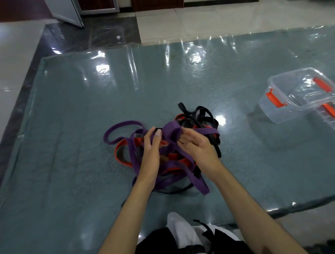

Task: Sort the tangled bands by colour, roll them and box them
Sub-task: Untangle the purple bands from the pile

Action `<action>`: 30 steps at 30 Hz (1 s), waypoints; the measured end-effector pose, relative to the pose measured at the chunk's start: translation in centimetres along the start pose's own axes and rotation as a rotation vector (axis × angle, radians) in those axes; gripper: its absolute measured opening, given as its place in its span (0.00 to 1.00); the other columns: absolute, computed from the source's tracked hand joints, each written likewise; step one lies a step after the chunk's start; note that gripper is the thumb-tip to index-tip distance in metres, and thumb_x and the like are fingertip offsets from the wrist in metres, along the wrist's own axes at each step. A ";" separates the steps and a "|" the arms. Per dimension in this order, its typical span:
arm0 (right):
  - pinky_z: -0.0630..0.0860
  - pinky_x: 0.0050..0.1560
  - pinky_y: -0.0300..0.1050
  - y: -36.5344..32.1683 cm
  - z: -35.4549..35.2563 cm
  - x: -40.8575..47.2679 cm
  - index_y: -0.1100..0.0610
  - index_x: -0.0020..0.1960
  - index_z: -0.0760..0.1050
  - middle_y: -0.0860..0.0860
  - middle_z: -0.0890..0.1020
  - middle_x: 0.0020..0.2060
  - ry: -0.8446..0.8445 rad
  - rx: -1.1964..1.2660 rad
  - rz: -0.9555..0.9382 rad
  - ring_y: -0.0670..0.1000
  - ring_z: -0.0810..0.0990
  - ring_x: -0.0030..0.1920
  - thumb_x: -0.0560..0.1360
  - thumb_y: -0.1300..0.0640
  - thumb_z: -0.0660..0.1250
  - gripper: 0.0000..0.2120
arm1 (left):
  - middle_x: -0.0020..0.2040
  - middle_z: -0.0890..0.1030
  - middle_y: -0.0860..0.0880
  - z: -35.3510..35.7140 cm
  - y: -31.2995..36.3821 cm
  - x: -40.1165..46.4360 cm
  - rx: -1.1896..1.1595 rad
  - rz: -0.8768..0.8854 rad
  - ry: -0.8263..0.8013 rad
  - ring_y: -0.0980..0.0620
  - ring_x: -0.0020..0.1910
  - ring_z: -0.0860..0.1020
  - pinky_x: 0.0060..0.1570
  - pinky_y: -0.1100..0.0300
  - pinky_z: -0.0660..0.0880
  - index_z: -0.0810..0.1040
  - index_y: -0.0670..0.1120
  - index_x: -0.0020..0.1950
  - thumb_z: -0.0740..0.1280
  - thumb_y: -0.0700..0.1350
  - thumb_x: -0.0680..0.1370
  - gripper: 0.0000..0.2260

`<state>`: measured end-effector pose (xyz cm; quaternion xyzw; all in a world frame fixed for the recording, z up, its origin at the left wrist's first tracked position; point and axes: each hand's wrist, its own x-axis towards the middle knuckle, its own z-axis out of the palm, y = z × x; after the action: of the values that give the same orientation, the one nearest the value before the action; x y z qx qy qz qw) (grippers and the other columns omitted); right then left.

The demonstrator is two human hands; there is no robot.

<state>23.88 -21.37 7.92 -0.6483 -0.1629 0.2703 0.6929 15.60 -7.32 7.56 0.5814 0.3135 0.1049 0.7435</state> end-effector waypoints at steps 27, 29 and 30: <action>0.72 0.74 0.50 6.8 -12.2 4.3 0.63 0.81 0.62 0.61 0.72 0.77 0.727 0.634 0.543 0.59 0.72 0.76 0.89 0.56 0.54 0.23 | 0.33 0.84 0.50 -4.1 -0.9 1.3 0.222 0.106 -0.025 0.58 0.24 0.77 0.27 0.71 0.71 0.84 0.51 0.54 0.70 0.35 0.80 0.11; 0.78 0.62 0.41 6.1 -12.7 5.2 0.59 0.75 0.71 0.54 0.78 0.68 0.650 0.498 0.630 0.52 0.81 0.63 0.87 0.50 0.59 0.20 | 0.33 0.84 0.51 -4.4 -0.7 1.4 0.208 0.088 -0.065 0.55 0.24 0.80 0.25 0.71 0.71 0.84 0.52 0.55 0.69 0.35 0.81 0.12; 0.79 0.48 0.35 5.9 -12.8 5.6 0.57 0.68 0.76 0.51 0.81 0.59 0.621 0.467 0.658 0.47 0.82 0.48 0.86 0.47 0.62 0.17 | 0.33 0.84 0.51 -4.6 -0.7 1.4 0.217 0.085 -0.080 0.53 0.25 0.81 0.25 0.70 0.72 0.84 0.53 0.55 0.69 0.35 0.81 0.12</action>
<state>34.77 -28.40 0.06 -0.5427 0.3285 0.2982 0.7132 13.88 -3.16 5.86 0.6750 0.2682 0.0783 0.6828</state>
